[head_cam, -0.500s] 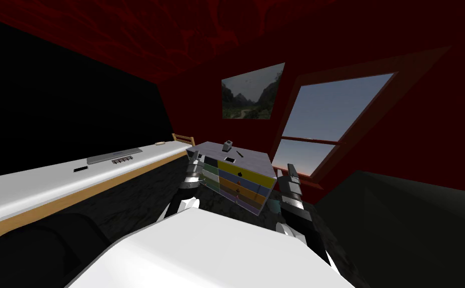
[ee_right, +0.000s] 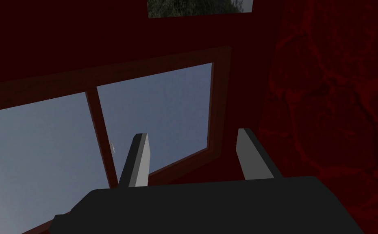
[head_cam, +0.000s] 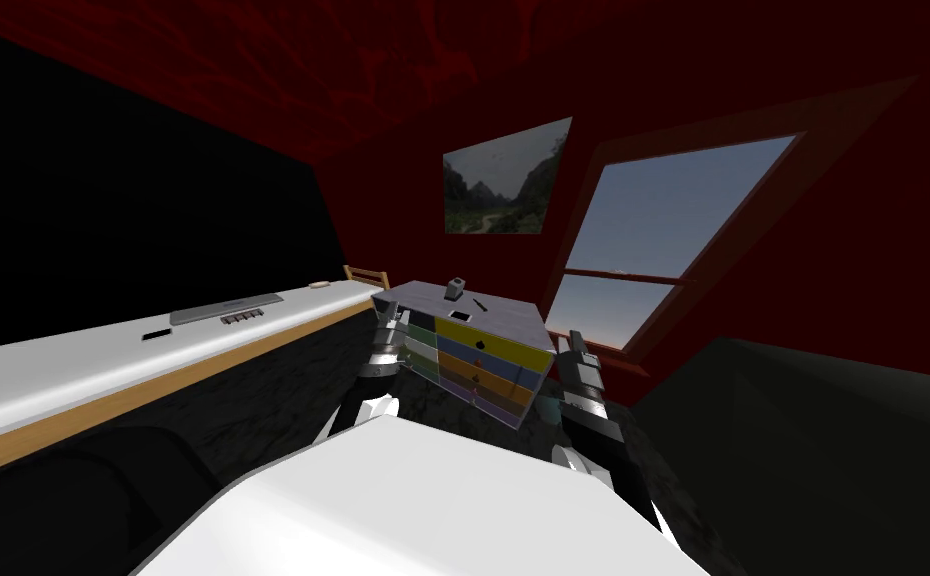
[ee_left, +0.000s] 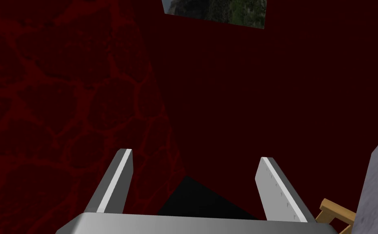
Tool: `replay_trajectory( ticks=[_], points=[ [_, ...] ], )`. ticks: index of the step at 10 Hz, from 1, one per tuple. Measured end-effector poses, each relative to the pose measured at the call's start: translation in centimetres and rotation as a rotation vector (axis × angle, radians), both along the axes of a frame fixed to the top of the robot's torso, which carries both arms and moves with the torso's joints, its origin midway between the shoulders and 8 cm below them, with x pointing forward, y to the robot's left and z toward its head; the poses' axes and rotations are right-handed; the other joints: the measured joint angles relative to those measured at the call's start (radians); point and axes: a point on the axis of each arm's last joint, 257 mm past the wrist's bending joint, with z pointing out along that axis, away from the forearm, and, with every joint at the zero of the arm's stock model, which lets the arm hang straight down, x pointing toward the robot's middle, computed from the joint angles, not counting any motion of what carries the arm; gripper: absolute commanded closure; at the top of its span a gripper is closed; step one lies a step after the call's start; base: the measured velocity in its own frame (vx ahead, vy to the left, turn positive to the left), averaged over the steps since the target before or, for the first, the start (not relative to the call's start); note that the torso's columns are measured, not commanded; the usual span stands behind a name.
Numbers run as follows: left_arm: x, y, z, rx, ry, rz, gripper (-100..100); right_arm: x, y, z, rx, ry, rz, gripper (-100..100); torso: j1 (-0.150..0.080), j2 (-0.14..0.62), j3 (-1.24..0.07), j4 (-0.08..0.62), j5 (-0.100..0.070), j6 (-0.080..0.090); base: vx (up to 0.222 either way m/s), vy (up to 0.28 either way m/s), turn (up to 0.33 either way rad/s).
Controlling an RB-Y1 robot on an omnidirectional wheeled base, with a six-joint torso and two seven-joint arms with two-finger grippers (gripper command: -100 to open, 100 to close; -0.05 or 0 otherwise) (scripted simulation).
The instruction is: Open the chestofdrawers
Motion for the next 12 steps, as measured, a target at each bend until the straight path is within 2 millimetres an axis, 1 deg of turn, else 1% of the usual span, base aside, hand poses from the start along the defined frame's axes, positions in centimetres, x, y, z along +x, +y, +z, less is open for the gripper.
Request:
replay_trajectory(
  ticks=[4,5,6,7,10,12],
  points=[
    [0.0,0.0,0.0,0.000,0.000,0.000,0,0.0,0.0,0.0,0.000,0.000,0.000,0,0.000,0.296,-0.590,0.295,0.000,0.000,0.000,0.000,0.000],
    [0.0,0.0,0.0,0.000,0.000,0.000,-100,0.0,0.0,0.0,0.000,0.000,0.000,0,0.000,0.369,-0.738,0.369,0.000,0.000,0.010,-0.011,-0.005],
    [0.1,-0.1,-0.3,0.016,0.008,-0.009,-100,0.0,0.0,0.0,0.000,0.000,0.000,0,0.000,0.403,-0.807,0.402,0.000,0.000,0.013,-0.023,-0.008],
    [0.3,-0.4,-0.6,0.035,0.018,-0.020,-100,0.0,0.0,0.0,0.000,0.001,0.000,0,-0.001,0.412,-0.826,0.412,0.000,0.000,0.016,-0.028,-0.008],
    [1.1,-0.9,-1.9,0.091,0.056,-0.049,-100,0.0,0.0,0.0,0.000,0.001,0.000,0,-0.001,0.415,-0.832,0.416,0.000,0.000,0.026,-0.054,-0.017],
    [1.8,-1.2,-3.9,0.127,0.099,-0.066,-100,0.0,0.0,0.0,0.000,0.001,0.000,0,-0.002,0.415,-0.832,0.416,0.000,0.000,0.046,-0.085,-0.011]
  ],
)
